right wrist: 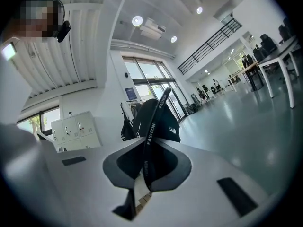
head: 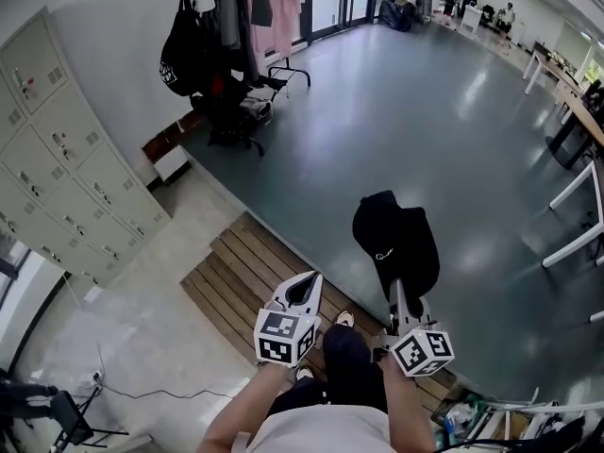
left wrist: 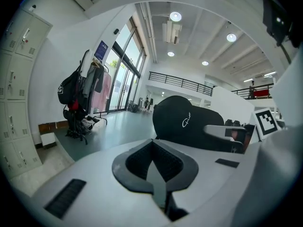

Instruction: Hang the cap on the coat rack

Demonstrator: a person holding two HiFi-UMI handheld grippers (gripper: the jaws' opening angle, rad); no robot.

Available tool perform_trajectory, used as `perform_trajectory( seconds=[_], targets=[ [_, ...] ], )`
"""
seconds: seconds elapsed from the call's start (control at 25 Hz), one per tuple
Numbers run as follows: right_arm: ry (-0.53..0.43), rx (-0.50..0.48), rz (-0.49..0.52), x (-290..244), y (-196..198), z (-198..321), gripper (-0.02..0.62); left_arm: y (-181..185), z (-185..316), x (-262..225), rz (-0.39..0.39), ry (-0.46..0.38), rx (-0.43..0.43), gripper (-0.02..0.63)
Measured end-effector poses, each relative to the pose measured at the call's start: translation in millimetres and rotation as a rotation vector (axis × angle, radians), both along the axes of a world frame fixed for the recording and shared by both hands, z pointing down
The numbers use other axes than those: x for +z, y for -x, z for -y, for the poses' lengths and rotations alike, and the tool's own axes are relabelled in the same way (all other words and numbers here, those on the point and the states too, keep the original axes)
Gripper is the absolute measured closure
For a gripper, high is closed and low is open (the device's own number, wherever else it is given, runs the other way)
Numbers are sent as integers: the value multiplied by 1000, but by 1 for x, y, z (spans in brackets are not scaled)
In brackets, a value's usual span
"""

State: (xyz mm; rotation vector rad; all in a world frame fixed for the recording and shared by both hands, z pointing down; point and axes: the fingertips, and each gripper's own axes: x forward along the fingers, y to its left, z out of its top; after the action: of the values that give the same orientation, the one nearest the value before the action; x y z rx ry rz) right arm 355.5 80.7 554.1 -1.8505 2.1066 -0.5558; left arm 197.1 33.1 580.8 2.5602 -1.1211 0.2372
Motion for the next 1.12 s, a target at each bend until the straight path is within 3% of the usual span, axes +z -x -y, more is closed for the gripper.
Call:
perform_trajectory(
  seconds=[0.4,0.68,0.88,1.12],
  targets=[
    [16,-44,52,6,-28,144,577,-38,139,-6,26,9,-13,603],
    [0,-98,50,-42,-65,259,577,-76,251,-60,45,-12,-64,603],
    [-27,-154,36,-88,-81,319,577,-99,295,-100,52,-24,-97,603],
    [-19,-201,13,-107,-75,356,577,-92,328,-122,49,-26,-155,603]
  ],
)
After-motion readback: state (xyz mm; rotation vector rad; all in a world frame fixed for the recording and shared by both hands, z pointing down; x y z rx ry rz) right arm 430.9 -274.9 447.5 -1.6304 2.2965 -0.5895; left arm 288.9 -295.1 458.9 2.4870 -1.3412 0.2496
